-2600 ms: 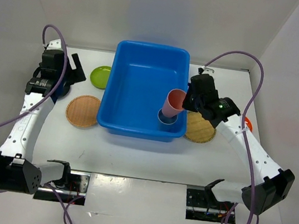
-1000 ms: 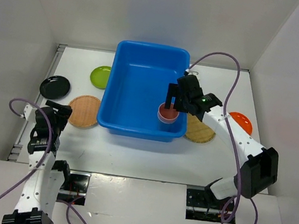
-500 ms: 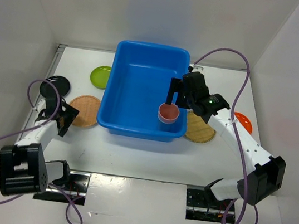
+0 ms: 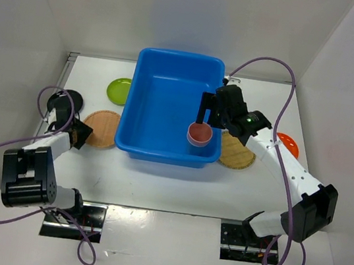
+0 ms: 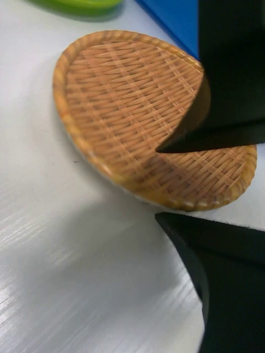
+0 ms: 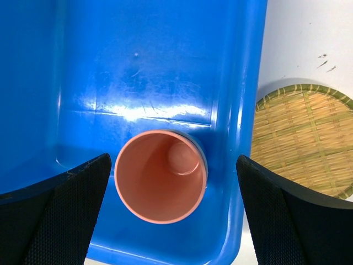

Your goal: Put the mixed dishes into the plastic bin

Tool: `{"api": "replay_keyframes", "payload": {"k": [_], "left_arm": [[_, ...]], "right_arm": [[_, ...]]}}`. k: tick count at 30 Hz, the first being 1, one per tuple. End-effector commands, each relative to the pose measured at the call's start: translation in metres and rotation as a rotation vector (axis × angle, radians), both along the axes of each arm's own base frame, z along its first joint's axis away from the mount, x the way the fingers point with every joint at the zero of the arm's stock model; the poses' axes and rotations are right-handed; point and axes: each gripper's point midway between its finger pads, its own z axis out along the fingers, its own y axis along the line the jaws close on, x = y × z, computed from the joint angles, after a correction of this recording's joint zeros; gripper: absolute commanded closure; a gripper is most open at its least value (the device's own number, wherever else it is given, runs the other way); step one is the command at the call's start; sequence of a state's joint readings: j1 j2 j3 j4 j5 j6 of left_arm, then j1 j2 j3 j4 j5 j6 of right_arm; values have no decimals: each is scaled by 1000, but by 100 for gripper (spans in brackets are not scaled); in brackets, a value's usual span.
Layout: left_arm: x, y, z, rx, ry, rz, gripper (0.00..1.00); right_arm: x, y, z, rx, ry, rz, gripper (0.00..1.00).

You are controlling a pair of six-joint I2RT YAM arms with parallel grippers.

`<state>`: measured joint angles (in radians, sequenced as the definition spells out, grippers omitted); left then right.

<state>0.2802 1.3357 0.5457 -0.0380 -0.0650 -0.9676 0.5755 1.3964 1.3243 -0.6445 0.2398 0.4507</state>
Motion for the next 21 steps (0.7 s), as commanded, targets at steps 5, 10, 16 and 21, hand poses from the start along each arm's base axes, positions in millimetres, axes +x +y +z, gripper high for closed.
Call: {"api": "replay_keyframes", "payload": {"k": [5, 10, 16, 21], "left_arm": [[-3, -5, -14, -38, 49, -19, 80], [-3, 0, -1, -5, 23, -1, 100], [-3, 11, 54, 76, -83, 27, 100], [-1, 14, 137, 185, -277, -15, 100]], "right_arm": [[7, 2, 16, 14, -36, -5, 1], [7, 2, 16, 14, -36, -5, 1], [9, 7, 18, 29, -37, 10, 1], [10, 15, 37, 84, -85, 36, 1]]}}
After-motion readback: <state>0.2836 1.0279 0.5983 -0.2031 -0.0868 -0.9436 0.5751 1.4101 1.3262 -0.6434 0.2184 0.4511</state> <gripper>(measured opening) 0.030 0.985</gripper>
